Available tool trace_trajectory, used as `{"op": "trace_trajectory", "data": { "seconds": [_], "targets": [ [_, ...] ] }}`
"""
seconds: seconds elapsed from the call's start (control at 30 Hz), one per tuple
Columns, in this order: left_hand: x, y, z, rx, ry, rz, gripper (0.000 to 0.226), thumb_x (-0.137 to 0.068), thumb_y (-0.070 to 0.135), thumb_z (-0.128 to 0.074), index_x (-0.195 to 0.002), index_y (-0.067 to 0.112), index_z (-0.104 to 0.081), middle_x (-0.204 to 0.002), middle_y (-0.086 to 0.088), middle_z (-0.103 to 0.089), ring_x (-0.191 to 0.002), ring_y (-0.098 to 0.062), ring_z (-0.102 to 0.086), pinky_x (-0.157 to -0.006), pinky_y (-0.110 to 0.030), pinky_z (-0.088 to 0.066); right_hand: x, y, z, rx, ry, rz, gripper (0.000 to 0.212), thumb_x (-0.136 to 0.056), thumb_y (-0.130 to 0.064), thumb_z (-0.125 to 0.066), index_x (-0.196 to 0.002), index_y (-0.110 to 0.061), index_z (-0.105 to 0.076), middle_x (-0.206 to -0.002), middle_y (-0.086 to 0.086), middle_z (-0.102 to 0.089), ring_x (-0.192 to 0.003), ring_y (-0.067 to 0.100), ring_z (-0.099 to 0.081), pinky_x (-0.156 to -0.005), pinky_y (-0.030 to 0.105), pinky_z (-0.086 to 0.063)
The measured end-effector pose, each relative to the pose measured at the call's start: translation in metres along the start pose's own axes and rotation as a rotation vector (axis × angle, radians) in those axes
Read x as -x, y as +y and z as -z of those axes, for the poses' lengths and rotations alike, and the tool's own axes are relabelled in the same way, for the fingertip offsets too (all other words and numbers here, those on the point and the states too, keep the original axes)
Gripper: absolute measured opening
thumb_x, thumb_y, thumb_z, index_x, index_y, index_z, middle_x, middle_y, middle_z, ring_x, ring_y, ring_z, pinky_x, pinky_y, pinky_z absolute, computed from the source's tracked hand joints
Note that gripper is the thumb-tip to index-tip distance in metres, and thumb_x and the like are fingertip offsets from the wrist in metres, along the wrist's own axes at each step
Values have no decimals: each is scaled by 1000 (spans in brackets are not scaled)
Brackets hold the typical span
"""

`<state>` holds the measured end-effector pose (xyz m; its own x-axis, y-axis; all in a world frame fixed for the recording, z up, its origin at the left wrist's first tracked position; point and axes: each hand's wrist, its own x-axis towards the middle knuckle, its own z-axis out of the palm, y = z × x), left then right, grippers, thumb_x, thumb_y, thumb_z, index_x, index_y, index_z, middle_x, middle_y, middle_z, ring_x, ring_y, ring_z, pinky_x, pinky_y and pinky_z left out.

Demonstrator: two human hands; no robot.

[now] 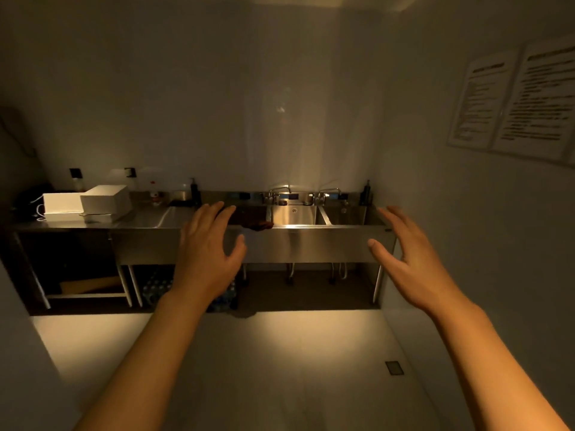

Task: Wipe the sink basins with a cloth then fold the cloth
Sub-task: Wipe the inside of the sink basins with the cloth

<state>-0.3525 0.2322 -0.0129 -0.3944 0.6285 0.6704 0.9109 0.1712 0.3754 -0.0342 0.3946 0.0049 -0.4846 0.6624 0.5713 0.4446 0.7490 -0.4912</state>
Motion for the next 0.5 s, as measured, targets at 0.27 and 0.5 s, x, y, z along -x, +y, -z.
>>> {"op": "trace_trajectory", "data": {
  "seconds": [0.27, 0.5],
  "targets": [
    [-82, -18, -86, -34, 16, 17, 65, -96, 47, -46, -156, 21, -43, -164, -5, -38, -156, -25, -23, -125, -57, -24, -100, 87, -55, -25, -2, 4, 67, -96, -63, -46, -157, -43, -26, -167, -16, -17, -153, 10, -15, -120, 37, -21],
    [-177, -15, -185, -53, -24, 28, 59, -103, 40, -52, -157, 21, -42, -165, -5, -36, -157, -27, -21, -125, -59, -22, -198, 181, -86, -160, -11, -43, 64, -100, -47, -55, -157, -41, -28, -167, -17, -16, -153, 7, -14, -121, 38, -21]
  ]
}}
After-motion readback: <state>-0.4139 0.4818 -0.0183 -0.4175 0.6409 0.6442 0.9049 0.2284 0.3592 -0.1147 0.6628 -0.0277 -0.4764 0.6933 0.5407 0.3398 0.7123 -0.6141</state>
